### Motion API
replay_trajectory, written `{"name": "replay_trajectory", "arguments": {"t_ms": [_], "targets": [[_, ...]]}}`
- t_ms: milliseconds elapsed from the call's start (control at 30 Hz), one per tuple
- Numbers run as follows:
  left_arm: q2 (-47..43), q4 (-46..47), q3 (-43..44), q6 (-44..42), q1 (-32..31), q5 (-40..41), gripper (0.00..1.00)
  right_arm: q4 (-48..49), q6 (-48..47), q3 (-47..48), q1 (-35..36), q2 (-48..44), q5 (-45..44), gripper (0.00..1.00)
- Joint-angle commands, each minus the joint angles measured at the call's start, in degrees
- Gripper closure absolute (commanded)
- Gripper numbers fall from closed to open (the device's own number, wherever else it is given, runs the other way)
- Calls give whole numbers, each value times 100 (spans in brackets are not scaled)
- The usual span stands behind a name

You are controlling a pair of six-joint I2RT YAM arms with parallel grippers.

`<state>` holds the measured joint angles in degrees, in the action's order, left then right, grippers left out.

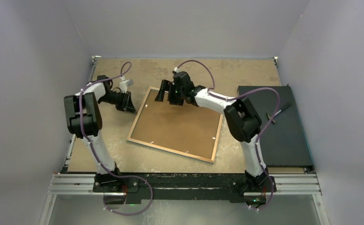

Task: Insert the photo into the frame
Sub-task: Install the photo frame at the center of the board.

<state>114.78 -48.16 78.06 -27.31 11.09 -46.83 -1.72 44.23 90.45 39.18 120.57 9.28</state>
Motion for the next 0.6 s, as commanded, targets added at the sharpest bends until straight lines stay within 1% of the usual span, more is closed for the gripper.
{"name": "replay_trajectory", "arguments": {"t_ms": [0, 233, 367, 567], "targets": [[127, 269, -150, 86, -101, -243, 85, 580, 403, 518, 90, 405, 614, 7], [219, 383, -237, 103, -116, -148, 90, 806, 639, 1050, 245, 1029, 837, 14], [220, 442, -301, 108, -142, -67, 92, 832, 741, 1395, 294, 1406, 910, 22], [220, 505, -387, 123, -151, 28, 93, 900, 953, 1800, 365, 1852, 1108, 30]]}}
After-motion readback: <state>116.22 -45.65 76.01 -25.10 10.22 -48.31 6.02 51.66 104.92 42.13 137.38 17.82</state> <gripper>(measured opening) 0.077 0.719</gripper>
